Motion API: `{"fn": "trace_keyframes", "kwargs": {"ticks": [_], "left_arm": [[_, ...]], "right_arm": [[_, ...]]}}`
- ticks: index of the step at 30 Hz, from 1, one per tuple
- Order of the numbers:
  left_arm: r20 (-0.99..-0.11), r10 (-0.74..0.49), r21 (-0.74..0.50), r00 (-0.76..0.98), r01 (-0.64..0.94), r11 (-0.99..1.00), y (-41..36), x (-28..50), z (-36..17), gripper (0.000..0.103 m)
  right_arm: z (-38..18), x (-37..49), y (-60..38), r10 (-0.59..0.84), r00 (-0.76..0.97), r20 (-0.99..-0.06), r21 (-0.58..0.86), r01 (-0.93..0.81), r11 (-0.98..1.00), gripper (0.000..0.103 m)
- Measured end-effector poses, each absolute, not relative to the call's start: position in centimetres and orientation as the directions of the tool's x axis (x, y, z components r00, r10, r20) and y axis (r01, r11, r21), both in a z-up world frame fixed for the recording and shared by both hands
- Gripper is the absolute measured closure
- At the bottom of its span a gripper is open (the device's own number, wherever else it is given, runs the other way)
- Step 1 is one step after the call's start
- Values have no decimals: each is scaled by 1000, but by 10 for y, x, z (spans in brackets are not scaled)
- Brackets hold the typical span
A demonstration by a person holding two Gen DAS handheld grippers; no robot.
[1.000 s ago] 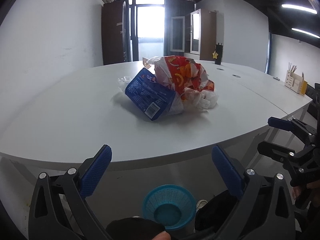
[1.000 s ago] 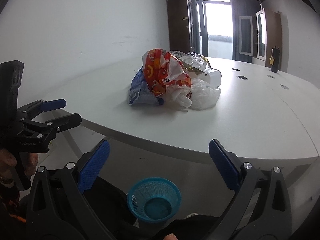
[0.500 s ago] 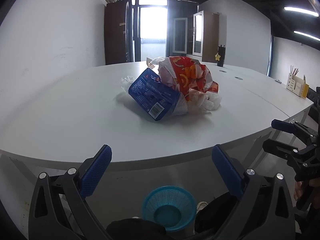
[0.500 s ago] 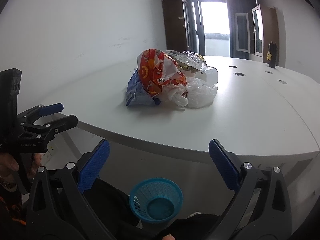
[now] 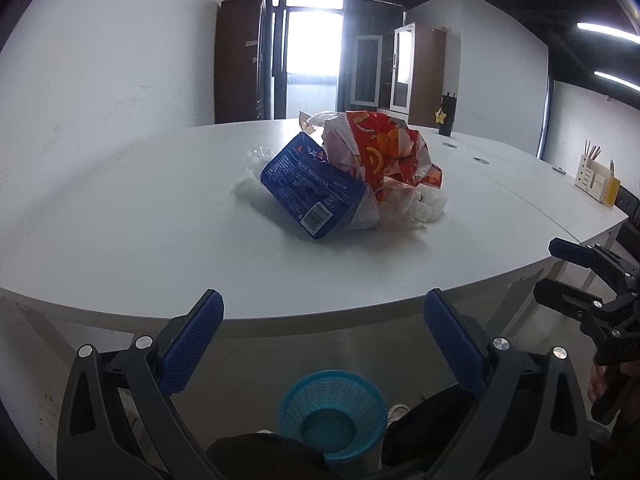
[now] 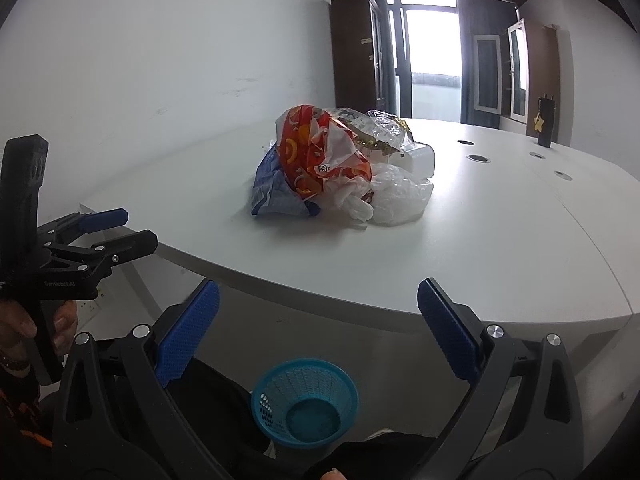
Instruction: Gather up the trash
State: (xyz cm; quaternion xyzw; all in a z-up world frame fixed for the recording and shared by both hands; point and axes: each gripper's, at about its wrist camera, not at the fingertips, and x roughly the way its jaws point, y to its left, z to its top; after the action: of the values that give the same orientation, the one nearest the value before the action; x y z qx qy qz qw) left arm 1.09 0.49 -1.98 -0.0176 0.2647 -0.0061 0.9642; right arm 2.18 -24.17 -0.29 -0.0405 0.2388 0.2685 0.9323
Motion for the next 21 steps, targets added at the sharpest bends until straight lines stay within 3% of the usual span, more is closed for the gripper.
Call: {"fn": "trace_keyframes", "kwargs": {"ticks": [11,21], "left_arm": [[-476,27,-56,879,-61,997,30,30,3,6],[-476,-50,-130,878,-14,991,39,70,9,6]], "right_arm": [[32,50,-230,523,744,-417,71,-547,834,8],[55,114,-201,526,730,-437,46,-566,823,8]]}}
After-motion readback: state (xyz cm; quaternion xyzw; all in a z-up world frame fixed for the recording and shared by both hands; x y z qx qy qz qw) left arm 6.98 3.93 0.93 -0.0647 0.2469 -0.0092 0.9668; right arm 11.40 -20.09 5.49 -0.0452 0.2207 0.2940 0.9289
